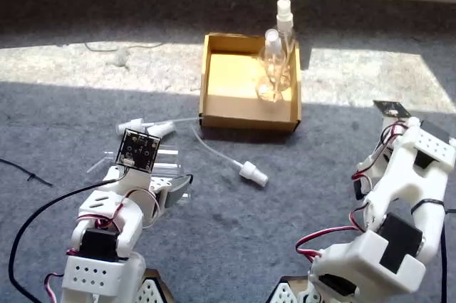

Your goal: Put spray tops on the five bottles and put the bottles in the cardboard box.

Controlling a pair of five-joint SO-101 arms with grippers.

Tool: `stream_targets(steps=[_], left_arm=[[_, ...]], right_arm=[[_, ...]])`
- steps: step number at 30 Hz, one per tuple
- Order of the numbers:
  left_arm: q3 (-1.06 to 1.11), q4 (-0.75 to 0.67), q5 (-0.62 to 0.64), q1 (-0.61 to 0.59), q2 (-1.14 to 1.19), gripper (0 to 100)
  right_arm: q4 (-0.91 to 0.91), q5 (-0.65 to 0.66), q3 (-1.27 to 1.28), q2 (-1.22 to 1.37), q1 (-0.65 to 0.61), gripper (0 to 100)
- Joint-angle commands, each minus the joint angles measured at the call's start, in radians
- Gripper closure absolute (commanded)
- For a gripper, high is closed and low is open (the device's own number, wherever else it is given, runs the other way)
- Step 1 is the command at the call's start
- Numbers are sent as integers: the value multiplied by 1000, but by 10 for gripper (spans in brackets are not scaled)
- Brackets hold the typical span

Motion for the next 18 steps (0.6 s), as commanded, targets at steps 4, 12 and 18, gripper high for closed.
stream_targets(steps=[4, 12, 18], left_arm=[[-8, -12, -11, -8, -7, 664], [-8, -12, -11, -12, -7, 664], [-18, -12, -11, -13, -7, 664]], right_arm=[[-114, 14, 73, -5, 44, 796], [-242, 100, 257, -5, 44, 797], [-260, 112, 291, -5, 44, 840]])
